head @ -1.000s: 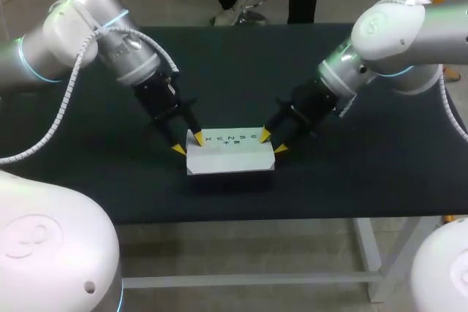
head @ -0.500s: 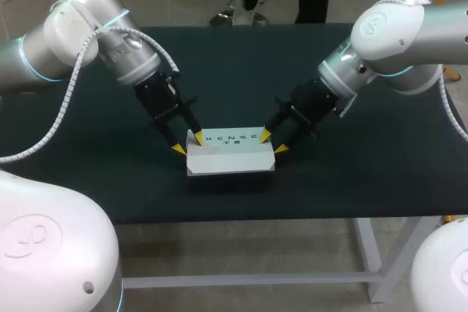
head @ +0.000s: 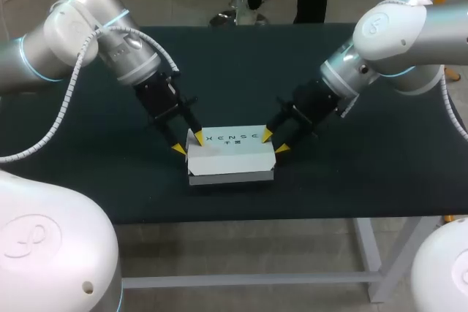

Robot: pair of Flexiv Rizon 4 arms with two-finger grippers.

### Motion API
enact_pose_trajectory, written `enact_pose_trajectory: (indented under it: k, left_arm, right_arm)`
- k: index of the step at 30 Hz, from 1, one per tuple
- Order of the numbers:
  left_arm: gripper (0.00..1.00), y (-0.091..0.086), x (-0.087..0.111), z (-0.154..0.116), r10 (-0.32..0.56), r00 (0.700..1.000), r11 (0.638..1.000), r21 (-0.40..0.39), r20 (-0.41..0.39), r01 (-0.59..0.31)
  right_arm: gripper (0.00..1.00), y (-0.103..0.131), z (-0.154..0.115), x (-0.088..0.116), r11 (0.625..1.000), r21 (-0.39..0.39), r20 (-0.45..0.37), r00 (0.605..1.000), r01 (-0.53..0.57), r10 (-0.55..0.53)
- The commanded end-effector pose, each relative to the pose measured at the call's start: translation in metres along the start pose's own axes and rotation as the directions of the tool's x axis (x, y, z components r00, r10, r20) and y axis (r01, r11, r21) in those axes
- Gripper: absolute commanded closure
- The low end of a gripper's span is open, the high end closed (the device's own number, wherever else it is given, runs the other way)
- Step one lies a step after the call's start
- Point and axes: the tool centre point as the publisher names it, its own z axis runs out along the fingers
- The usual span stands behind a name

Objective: Assemble the packaging by folding the flat box into shape, placing the metal phone stand inside, and closing the box properly

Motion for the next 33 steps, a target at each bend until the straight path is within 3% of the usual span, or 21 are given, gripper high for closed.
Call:
enact_pose_trajectory:
  k: [1, 19, 25, 33]
  left_arm:
    - [0.52, 0.001, 0.002, -0.002, -0.002, 1.0, 1.0, -0.003, 0.007, 0.002]
    - [0.53, -0.004, 0.008, -0.008, -0.006, 1.0, 0.998, -0.067, 0.023, 0.007]
    - [0.44, -0.006, 0.01, -0.01, -0.011, 0.999, 0.996, -0.092, 0.036, 0.014]
    - [0.52, -0.006, 0.01, -0.012, -0.016, 0.999, 0.995, -0.1, 0.036, 0.019]
  right_arm:
    - [0.57, -0.001, -0.002, 0.001, 1.0, 0.003, -0.001, 1.0, 0.002, -0.002]
    - [0.58, 0.002, -0.002, 0.01, 1.0, 0.017, -0.003, 1.0, 0.004, -0.004]
    - [0.58, 0.004, -0.003, 0.013, 1.0, 0.021, -0.002, 1.0, -0.002, 0.002]
    - [0.58, 0.004, -0.004, 0.014, 1.0, 0.023, 0.0, 1.0, -0.008, 0.008]
